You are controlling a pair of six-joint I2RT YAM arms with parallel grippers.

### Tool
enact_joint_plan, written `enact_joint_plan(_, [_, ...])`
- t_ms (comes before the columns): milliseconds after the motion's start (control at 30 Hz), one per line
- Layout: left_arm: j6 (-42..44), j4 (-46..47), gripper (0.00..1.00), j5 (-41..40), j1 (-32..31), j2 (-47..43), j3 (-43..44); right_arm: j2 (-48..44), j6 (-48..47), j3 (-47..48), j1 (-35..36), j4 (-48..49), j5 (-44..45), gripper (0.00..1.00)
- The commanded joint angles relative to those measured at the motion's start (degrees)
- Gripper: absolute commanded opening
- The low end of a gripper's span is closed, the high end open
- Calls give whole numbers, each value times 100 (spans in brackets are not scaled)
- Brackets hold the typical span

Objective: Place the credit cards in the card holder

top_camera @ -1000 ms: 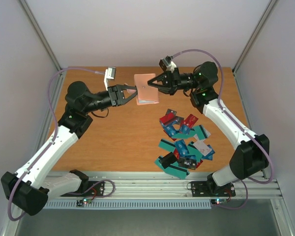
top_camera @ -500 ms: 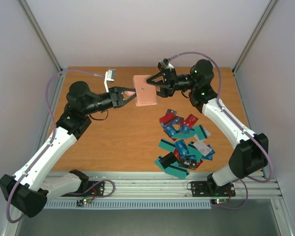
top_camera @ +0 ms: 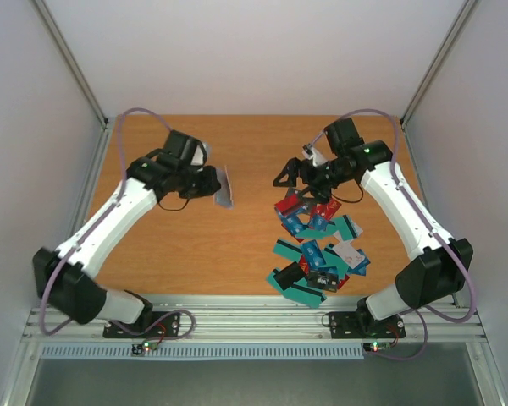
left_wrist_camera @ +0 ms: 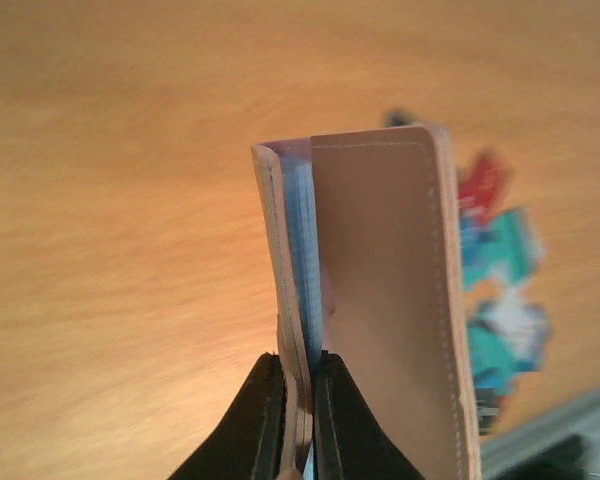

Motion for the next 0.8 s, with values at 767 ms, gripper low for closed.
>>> enact_joint_plan(767, [648, -1604, 36, -1674, -937, 3216, 901, -96, -512, -797, 18, -614, 937, 98])
